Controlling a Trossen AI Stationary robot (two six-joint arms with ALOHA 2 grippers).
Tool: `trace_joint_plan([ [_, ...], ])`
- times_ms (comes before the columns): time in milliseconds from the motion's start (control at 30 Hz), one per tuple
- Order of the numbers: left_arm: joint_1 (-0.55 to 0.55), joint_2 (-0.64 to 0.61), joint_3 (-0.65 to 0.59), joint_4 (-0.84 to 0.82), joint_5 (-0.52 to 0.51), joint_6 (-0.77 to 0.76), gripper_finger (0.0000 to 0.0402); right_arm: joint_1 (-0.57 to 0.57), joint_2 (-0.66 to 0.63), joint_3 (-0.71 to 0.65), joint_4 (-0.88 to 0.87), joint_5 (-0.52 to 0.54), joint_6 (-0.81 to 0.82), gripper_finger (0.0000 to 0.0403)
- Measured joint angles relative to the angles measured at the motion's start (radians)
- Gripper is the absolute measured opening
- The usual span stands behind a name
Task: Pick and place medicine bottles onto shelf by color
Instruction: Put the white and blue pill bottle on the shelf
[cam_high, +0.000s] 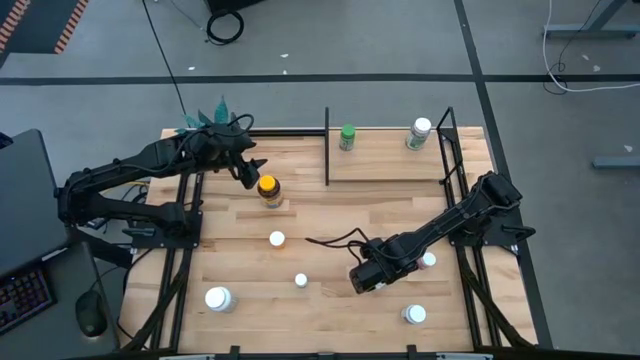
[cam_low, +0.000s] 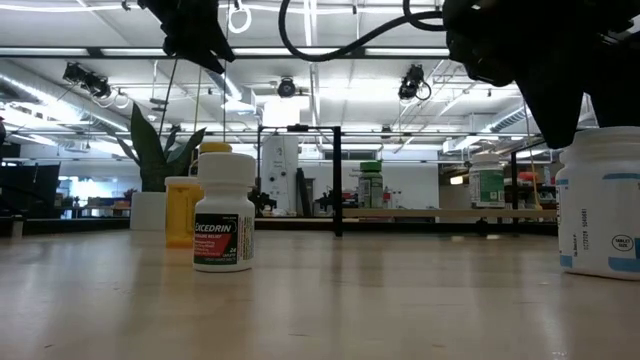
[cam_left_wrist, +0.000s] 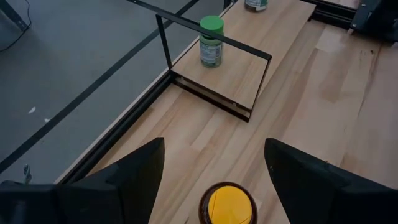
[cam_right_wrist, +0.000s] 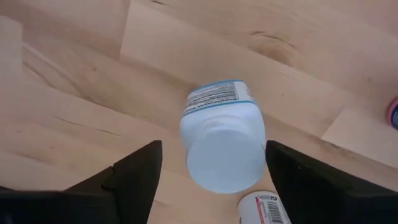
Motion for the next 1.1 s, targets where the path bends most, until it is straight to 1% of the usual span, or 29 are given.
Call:
trace_joint_plan([
  [200,0.000,0.000,0.000,0.000,0.000,0.000,0.0282,-0.003,0.000,0.000,-0.001,-0.008,-0.032,0.0274],
  [433,0.000,0.000,0.000,0.000,-0.002,0.000,0.0282,-0.003,0.000,-0.034,0.018,-0.073,-0.035,0.0251],
  [867,0.000,0.000,0.000,0.000,-0.003,0.000,0.0282,-0.003,-0.001,-0.041,0.024,-0.058,-0.030,0.0220],
  [1100,0.000,0.000,0.000,0.000,-0.003,0.000,0.0282,-0.011,-0.002,-0.040,0.025,-0.058,-0.081,0.0196],
])
